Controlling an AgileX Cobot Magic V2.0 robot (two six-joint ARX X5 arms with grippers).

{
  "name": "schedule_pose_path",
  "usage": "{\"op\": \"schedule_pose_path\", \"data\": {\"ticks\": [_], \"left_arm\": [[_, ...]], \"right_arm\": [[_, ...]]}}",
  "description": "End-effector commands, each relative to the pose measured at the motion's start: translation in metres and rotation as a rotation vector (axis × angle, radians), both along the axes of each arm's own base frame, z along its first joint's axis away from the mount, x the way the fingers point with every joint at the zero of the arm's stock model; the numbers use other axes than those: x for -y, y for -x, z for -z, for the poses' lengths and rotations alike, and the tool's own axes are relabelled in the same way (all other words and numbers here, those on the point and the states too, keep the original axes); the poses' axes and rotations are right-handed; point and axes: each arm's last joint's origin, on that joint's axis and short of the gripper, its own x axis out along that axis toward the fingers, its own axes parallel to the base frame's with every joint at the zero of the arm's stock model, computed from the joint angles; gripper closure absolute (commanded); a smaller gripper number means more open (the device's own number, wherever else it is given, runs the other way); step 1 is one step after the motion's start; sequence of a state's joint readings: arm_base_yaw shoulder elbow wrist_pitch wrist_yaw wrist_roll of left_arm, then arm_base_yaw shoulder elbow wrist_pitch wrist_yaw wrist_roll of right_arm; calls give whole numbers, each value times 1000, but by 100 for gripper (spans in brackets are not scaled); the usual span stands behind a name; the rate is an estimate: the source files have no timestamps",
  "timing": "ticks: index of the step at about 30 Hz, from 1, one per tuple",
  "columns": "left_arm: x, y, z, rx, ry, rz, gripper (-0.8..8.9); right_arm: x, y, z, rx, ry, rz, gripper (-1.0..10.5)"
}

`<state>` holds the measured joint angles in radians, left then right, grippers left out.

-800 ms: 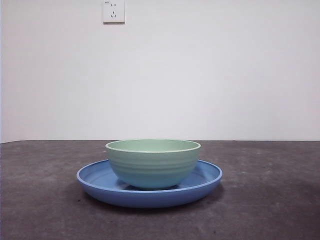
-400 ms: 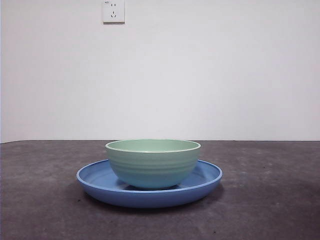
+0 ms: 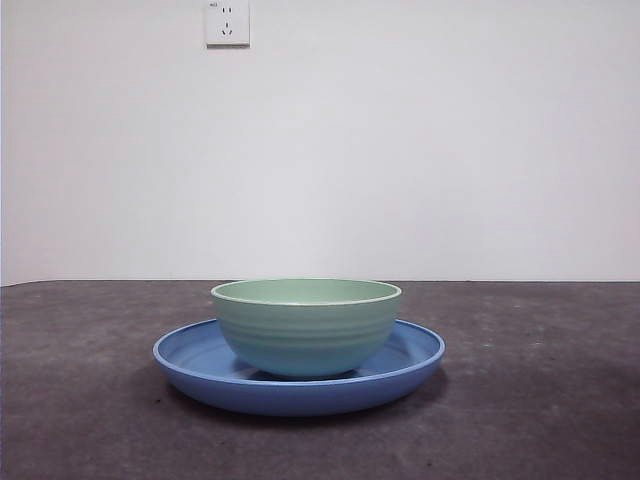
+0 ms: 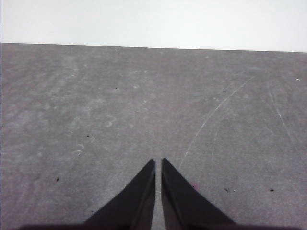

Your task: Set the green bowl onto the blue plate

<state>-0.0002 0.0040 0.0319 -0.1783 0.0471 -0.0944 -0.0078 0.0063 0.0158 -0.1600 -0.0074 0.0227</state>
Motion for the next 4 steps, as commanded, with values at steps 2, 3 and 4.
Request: {"op": "schedule_pose_path", "data": {"ticks": [2,3,4], "left_arm": [[0,-1,8,-27,-8,-9,781],[0,-1,8,-27,-8,-9,781],[0,-1,8,-27,-8,-9,781]], "right_arm": [[0,0,0,8,-3,2,928],[0,0,0,8,-3,2,928],[0,0,0,8,-3,2,928]]}}
